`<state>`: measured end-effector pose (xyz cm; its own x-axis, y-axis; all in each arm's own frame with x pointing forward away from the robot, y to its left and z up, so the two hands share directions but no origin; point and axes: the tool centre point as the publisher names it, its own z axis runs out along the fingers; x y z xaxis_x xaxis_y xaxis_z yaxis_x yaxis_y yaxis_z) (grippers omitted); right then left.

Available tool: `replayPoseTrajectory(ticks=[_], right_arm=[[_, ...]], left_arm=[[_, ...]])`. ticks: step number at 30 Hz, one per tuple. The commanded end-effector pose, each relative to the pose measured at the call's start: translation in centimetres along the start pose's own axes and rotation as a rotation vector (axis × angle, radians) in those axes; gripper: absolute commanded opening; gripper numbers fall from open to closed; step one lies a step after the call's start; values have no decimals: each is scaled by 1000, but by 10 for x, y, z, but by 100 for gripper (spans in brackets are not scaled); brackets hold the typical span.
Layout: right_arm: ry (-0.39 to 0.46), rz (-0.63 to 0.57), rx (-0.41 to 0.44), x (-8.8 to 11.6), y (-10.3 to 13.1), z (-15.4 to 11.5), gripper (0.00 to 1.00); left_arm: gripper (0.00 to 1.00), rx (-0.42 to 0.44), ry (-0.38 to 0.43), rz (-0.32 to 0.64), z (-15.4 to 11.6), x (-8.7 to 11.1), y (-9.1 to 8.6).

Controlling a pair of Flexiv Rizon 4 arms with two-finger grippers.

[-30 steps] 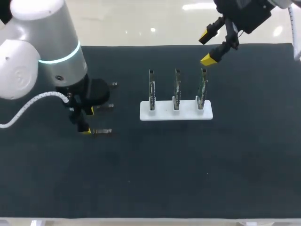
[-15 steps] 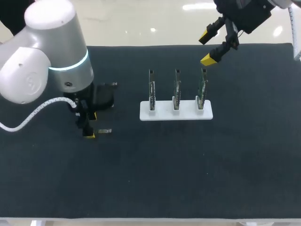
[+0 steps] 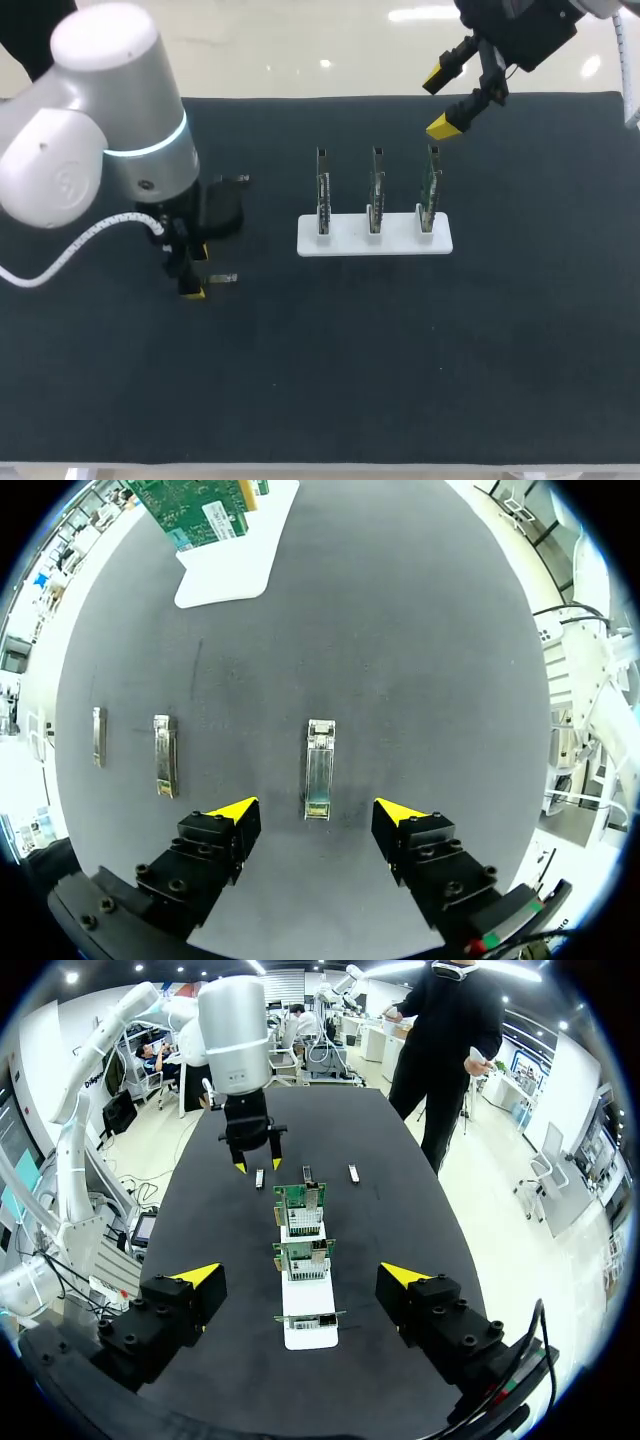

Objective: Pick up the optical module with the left hand, and insert it into the network port with the right hand.

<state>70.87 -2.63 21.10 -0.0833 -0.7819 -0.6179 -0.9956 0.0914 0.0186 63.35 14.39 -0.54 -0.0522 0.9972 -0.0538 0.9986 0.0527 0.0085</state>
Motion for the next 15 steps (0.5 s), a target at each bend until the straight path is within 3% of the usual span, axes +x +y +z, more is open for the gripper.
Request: replayPoseTrajectory(ticks=[1,15], right_arm=[[1,1,2,0,0,0,100],[1,1,2,0,0,0,100]], left_arm=[[100,-1,-4,-5,5,-1,1],[98,18,-30,-9,9,-6,-2]])
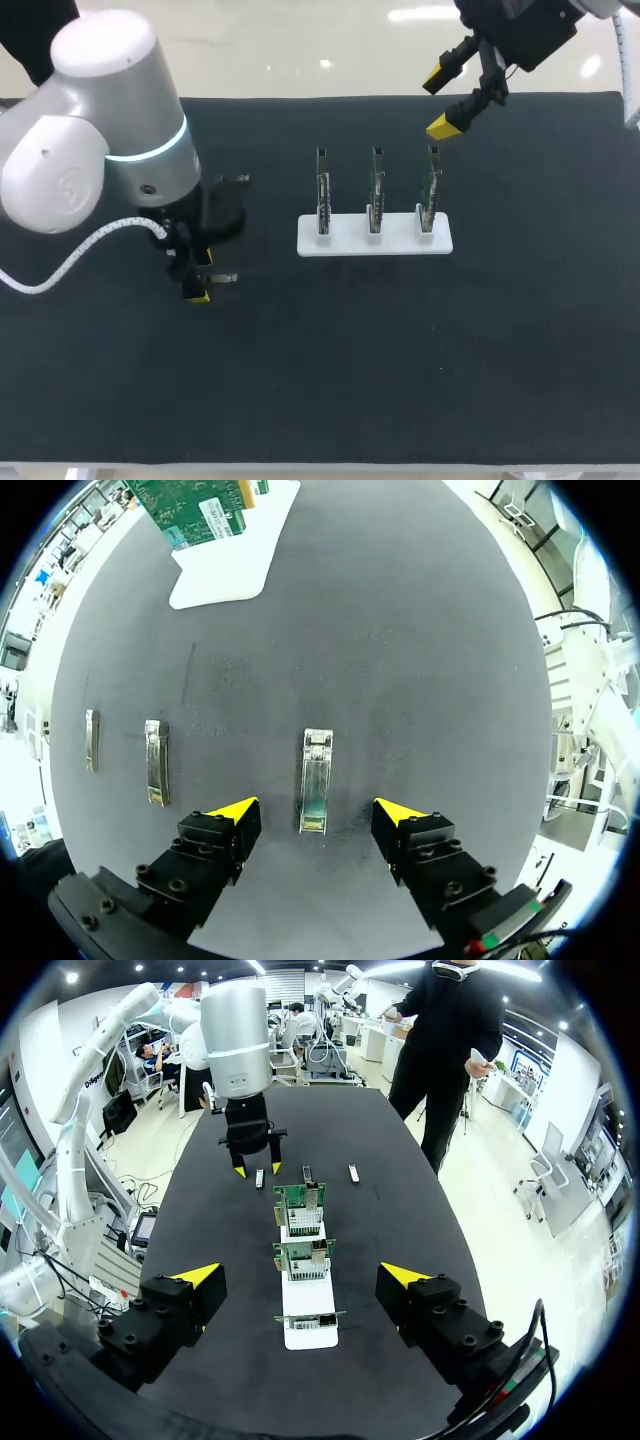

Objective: Pick up the optical module with the left hand, and insert it into the network port with the right hand.

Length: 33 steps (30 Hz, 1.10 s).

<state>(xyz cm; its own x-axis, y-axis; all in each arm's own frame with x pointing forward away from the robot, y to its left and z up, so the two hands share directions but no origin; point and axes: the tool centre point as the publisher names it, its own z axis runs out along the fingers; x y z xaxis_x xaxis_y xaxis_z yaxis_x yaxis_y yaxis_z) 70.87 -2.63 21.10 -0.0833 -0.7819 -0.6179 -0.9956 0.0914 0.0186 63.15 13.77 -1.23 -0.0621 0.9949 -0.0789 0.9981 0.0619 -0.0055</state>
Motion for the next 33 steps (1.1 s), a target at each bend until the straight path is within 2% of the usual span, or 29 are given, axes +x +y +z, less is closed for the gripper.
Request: replayPoseTrajectory(ticks=[1,3,4,5,7,8,9,16,24,27,33], right_arm=[[1,1,2,0,0,0,100],[1,1,2,0,0,0,100],[1,1,2,0,0,0,100],[1,1,2,0,0,0,100],[1,1,2,0,0,0,100],[1,1,2,0,0,0,100],[1,1,2,0,0,0,100],[1,1,2,0,0,0,100],[1,1,2,0,0,0,100],[1,1,2,0,0,0,100],[1,1,2,0,0,0,100]], left_arm=[[96,6,-7,0,2,-1,1],[96,8,-8,-2,3,-2,0],[91,8,-8,-2,3,-2,0],[80,7,-8,-3,4,-2,0],[43,6,-8,-2,5,-2,1],[11,5,-7,-1,6,-1,1],[0,4,-6,1,6,-1,2],[0,-8,-4,24,0,7,6],[0,-7,-21,-8,-26,6,11],[0,-6,-105,1,-42,7,15],[0,53,-273,15,-74,6,23]])
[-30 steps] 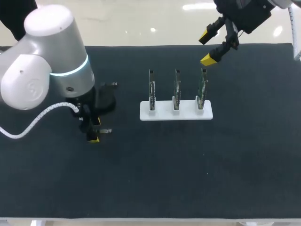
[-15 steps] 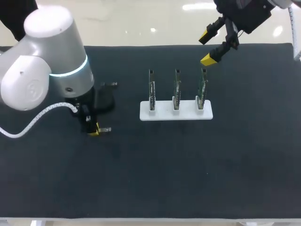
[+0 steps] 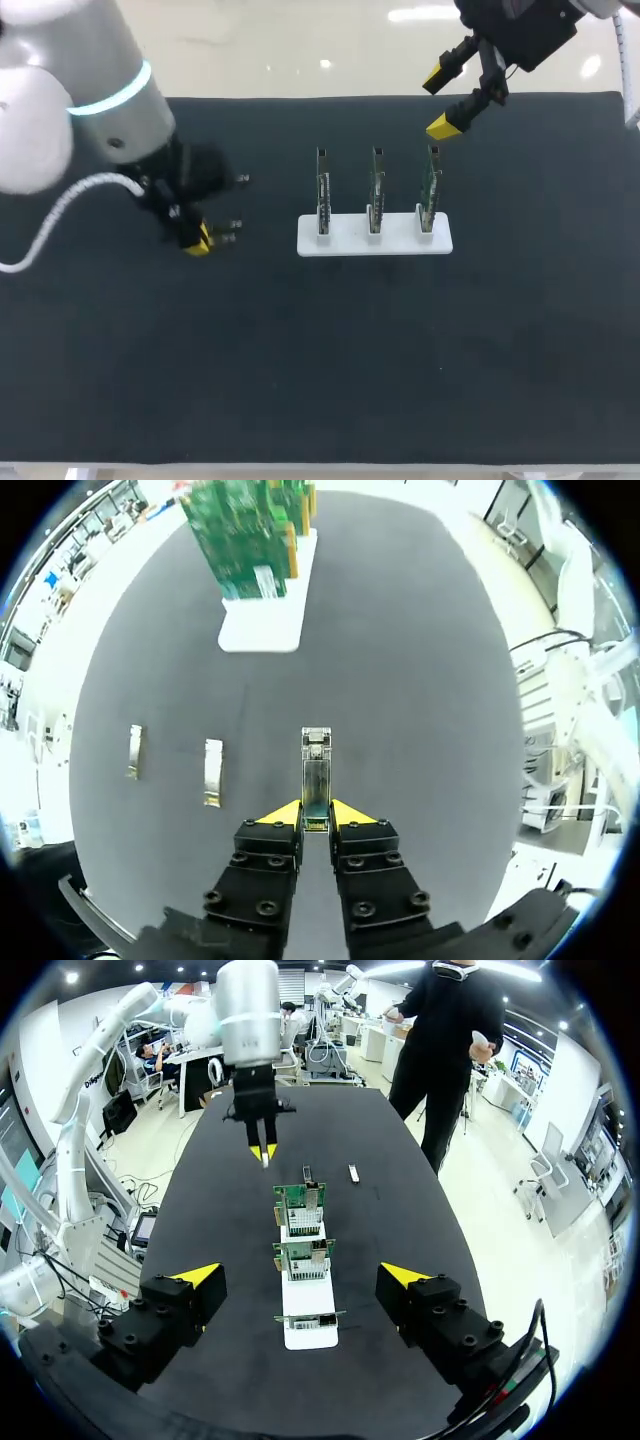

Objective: Pick up the optical module with the left hand, and insert it into the network port with the right hand.

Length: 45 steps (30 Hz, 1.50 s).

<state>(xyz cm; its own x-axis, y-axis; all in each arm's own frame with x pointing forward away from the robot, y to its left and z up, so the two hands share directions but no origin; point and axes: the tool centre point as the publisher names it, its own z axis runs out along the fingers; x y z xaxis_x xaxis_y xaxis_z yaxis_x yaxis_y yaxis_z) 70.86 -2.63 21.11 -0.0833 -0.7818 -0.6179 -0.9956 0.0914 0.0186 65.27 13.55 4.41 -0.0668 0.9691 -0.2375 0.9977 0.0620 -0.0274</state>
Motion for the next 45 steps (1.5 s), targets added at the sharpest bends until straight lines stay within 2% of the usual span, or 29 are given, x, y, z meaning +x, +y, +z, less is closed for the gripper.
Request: replayPoseTrajectory(ticks=[1,5,20,38,41,45], right_arm=[[1,1,2,0,0,0,100],[1,1,2,0,0,0,100],[1,1,2,0,0,0,100],[1,1,2,0,0,0,100],[1,1,2,0,0,0,100],[1,1,2,0,0,0,100]], left_arm=[[0,49,-135,23,-26,10,4],[0,101,-234,52,-47,4,11],[0,177,-769,112,-105,-19,26],[0,177,-769,112,-105,-19,26],[0,170,-944,152,-108,-24,29],[0,159,-1135,161,-119,-49,24]])
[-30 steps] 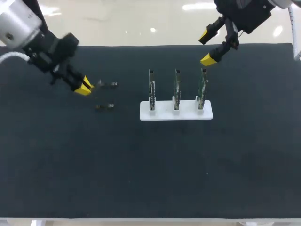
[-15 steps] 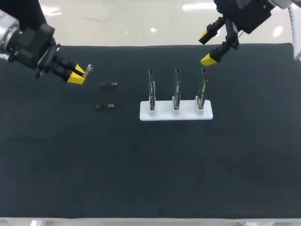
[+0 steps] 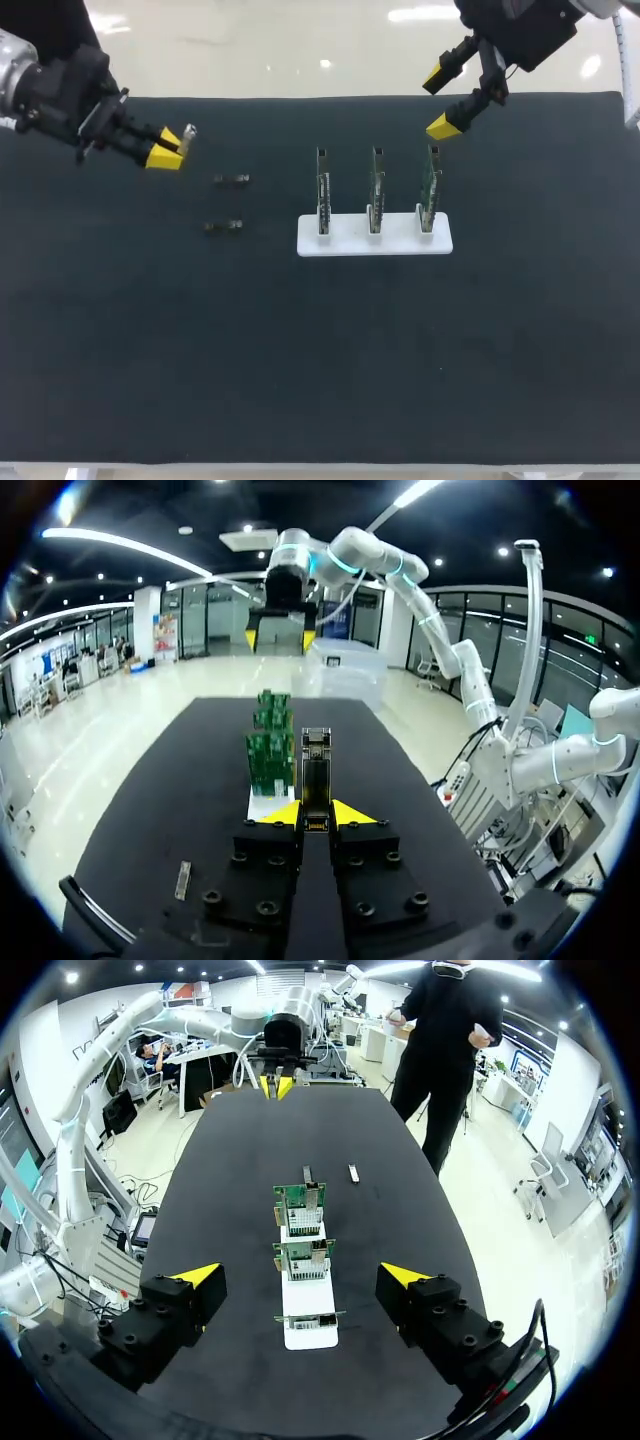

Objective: Pick up the optical module with the left hand, and insert it into the network port with the right hand.

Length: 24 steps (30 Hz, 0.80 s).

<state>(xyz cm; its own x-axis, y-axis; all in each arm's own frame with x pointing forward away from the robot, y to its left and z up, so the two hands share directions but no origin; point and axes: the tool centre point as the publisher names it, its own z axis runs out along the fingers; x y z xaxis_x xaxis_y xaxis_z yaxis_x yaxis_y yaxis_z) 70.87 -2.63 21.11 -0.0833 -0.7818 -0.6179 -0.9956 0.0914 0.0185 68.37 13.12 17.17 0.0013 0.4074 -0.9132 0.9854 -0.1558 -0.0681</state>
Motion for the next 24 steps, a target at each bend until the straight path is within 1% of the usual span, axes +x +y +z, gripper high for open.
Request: replayPoseTrajectory(ticks=[1,3,5,7,9,12,18,24], right_arm=[[1,1,2,0,0,0,100],[1,1,2,0,0,0,100],[1,1,2,0,0,0,100],[1,1,2,0,0,0,100],[1,1,2,0,0,0,100],[1,1,2,0,0,0,100],[1,1,2,0,0,0,100],[1,1,2,0,0,0,100]], left_arm=[[0,-18,-264,48,17,-11,0],[0,-25,-301,37,27,-26,1],[0,-42,-356,43,40,-39,1],[0,-61,-383,45,50,-51,2],[0,-93,-422,62,62,-60,4],[0,-117,-479,77,74,-71,6],[0,-141,-511,81,96,-86,11],[0,-154,-468,48,116,-101,16]])
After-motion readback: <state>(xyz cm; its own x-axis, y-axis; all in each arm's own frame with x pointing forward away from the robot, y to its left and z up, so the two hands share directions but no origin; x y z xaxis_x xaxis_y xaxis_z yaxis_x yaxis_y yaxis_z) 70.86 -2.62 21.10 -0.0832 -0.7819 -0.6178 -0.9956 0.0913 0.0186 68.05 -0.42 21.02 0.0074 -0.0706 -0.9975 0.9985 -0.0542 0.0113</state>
